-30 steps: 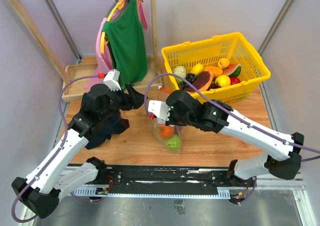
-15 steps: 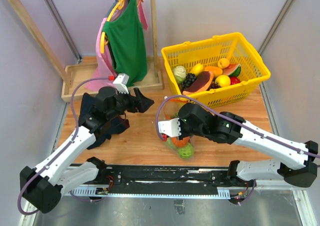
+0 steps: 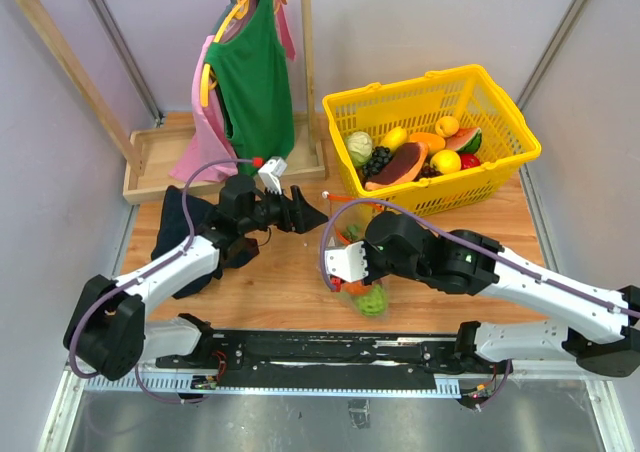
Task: Place the food in the zip-top bag and seal the zipper
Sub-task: Zip the zipper food storage bag at the center of the board.
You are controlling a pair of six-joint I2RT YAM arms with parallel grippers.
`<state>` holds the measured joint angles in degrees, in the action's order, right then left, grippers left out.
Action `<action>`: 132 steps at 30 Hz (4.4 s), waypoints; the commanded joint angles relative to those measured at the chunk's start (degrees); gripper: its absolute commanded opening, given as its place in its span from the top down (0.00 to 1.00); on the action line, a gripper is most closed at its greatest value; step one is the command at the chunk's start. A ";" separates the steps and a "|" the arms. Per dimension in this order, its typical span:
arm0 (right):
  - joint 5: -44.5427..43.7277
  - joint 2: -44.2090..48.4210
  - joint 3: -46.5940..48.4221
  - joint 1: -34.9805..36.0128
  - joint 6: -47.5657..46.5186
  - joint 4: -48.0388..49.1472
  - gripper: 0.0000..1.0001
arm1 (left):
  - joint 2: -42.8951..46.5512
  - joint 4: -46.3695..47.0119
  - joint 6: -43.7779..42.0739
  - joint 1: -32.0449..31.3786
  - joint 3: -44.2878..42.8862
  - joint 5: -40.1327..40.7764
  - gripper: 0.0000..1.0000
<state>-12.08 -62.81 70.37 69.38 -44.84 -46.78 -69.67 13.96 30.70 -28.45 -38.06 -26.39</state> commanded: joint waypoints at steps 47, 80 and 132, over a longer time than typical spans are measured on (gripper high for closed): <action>-3.17 2.66 -2.73 4.29 -10.23 4.29 0.99 | -20.27 -32.87 -74.37 7.79 -29.66 -35.94 0.26; -6.57 4.60 -5.09 5.41 -11.94 5.75 0.99 | -22.17 -43.12 -79.50 5.05 -37.81 -38.73 0.99; 19.26 -2.12 5.42 -2.58 10.69 20.95 0.07 | 28.45 -20.83 -50.22 5.02 -1.62 -9.47 1.00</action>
<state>2.26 -60.23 71.79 67.48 -39.20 -31.05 -42.81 -10.22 -20.03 -23.11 -39.72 -36.47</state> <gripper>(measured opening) 0.895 0.011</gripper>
